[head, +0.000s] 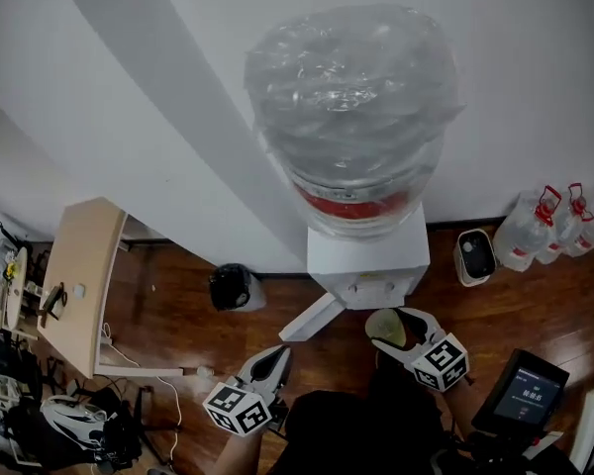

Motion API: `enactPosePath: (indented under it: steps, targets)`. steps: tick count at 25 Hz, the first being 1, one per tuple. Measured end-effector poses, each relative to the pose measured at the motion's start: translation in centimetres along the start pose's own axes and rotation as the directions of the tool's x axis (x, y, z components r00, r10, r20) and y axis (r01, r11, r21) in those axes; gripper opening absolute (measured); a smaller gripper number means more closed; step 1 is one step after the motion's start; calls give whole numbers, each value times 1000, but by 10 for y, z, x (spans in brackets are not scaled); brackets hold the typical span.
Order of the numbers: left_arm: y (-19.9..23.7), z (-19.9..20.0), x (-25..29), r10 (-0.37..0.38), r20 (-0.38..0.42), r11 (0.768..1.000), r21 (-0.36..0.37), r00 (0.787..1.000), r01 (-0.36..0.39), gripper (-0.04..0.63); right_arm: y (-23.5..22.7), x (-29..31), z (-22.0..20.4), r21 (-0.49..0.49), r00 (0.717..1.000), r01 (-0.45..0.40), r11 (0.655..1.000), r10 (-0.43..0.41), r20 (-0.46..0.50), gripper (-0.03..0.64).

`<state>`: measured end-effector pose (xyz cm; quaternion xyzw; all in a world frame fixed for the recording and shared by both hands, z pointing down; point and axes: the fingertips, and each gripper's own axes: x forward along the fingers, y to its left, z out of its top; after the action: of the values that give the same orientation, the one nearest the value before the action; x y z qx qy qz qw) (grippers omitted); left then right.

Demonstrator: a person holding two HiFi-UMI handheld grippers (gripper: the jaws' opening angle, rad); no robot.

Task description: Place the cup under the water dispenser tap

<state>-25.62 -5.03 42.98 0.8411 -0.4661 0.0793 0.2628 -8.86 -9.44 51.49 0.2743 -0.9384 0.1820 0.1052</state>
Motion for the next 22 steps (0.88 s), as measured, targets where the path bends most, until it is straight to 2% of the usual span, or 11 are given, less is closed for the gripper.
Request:
enactPosePath:
  steps: [4,16,22]
  targets:
    - [7,0,16,-10,-41,1000,-6,999,10,0,-26,16,-29,30,1000,25,999,-24,-20,330]
    - [55,-33,30,-52,-202,995,73,978,68,0,-82,95,-148,98,986,153,983,-145,-79,330]
    - [75,-53,42,-63,-258,996,52,964,79,0,-123,125,-200,114,969,234,965,-222,-110,330]
